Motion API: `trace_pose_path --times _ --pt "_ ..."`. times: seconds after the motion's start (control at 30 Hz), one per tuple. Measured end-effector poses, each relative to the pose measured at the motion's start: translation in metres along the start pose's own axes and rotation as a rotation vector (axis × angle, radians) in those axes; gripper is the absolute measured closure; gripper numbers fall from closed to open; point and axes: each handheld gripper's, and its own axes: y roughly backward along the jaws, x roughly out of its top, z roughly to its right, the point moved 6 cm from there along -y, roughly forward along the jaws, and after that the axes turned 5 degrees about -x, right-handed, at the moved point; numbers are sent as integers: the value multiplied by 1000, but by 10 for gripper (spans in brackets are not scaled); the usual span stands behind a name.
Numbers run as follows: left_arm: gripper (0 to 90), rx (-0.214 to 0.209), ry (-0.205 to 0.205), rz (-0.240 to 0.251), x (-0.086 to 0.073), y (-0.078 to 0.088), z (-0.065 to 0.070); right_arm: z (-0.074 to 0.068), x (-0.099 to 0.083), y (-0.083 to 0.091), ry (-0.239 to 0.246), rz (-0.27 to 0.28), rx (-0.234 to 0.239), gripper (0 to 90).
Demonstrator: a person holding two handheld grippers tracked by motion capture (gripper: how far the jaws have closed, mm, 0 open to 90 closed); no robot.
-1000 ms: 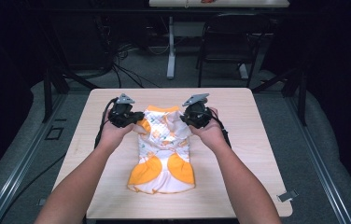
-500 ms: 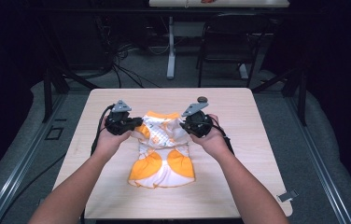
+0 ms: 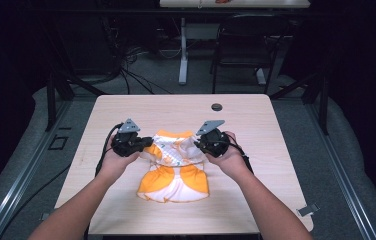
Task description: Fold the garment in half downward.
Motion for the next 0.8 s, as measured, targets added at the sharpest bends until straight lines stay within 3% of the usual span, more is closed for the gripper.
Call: trace_pose_path --times 0.1,0.2,0.27,0.57,0.67,0.8 --pt "851 -7 -3 -6 -7 -1 4 -5 -7 -1 16 -16 4 856" --pt "851 -10 -14 -15 -14 -3 9 -10 -12 -1 -1 -9 18 855" --pt "850 -14 -13 -16 -17 -3 10 -13 -18 -1 19 -32 19 854" --pt "844 -56 -9 -15 -38 -6 22 -31 -41 -3 -40 -10 65 840" --pt "840 -73 -15 -19 -44 -6 29 -35 -47 -2 -35 -8 73 826" --pt "832 -89 3 -22 -53 -5 34 -40 -54 0 -72 7 97 792"
